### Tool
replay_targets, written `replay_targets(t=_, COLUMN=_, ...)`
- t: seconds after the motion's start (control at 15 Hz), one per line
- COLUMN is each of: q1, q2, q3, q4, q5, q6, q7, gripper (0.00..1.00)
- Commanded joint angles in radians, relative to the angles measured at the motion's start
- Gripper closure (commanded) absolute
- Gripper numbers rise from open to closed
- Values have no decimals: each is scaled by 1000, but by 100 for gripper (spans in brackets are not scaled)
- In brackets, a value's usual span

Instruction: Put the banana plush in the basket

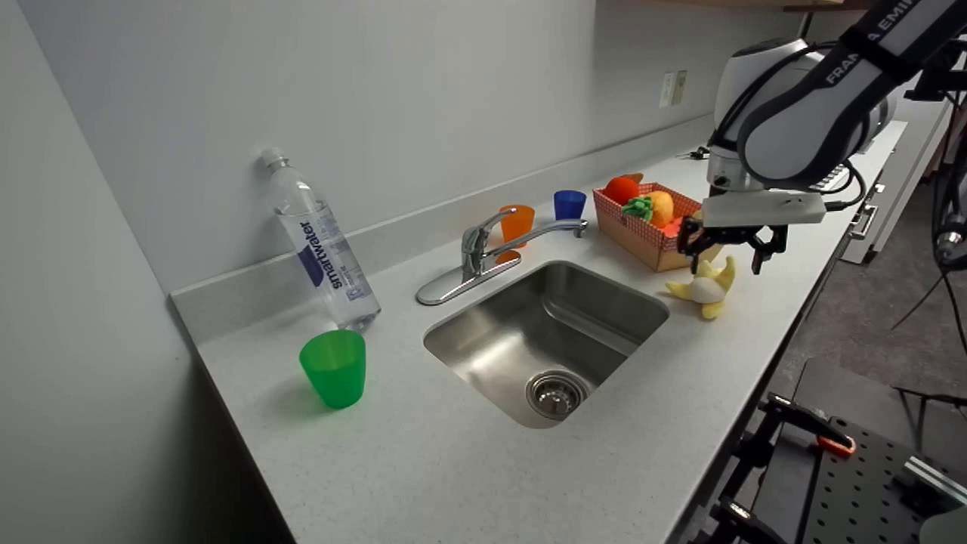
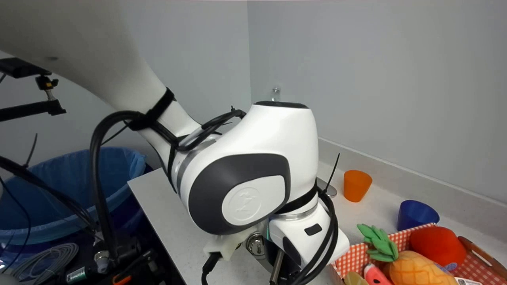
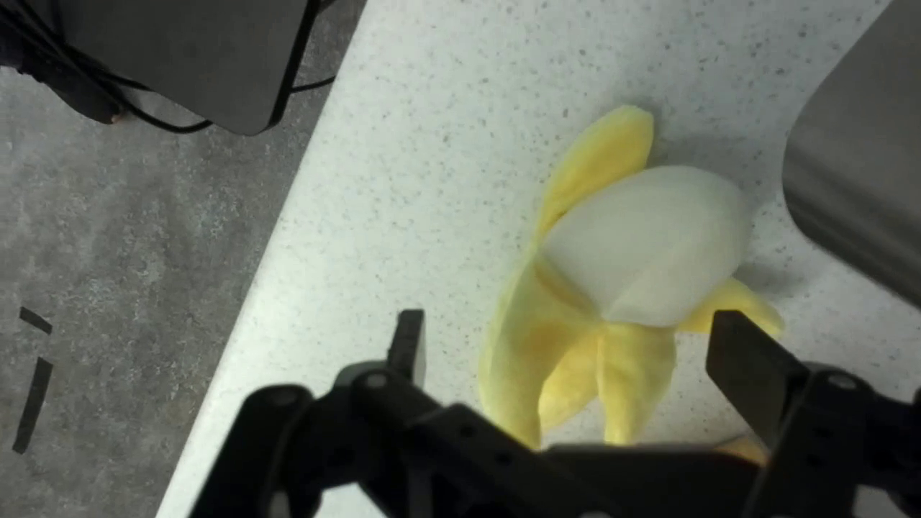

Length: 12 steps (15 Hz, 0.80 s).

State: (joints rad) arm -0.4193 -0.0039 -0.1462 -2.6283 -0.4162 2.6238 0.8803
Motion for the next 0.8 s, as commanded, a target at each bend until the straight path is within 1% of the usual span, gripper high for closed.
replay_targets(t=0.0, q1=67, q2=64, q3=-55, q4=10, q5=-22, q6=44, q7=41, gripper=0)
replay_targets(t=0.07, q1=81, q2=71, q3=-64, q4=6, q5=-20, q6=51, q7=43, gripper=11)
replay_targets(t=0.13, q1=94, q2=77, q3=-73, q4=3, q5=-14, q6=56, q7=42, gripper=26)
replay_targets(t=0.27, q1=119, q2=85, q3=-86, q4=-7, q5=-6, q6=64, q7=42, gripper=42)
replay_targets(t=0.33, q1=130, q2=84, q3=-92, q4=-11, q5=-9, q6=67, q7=44, gripper=51)
replay_targets(t=0.47, q1=150, q2=59, q3=-98, q4=-24, q5=-10, q6=67, q7=43, gripper=65)
replay_targets(t=0.53, q1=158, q2=37, q3=-99, q4=-32, q5=-8, q6=66, q7=38, gripper=73)
replay_targets(t=0.73, q1=173, q2=-51, q3=-89, q4=-57, q5=10, q6=61, q7=-4, gripper=94)
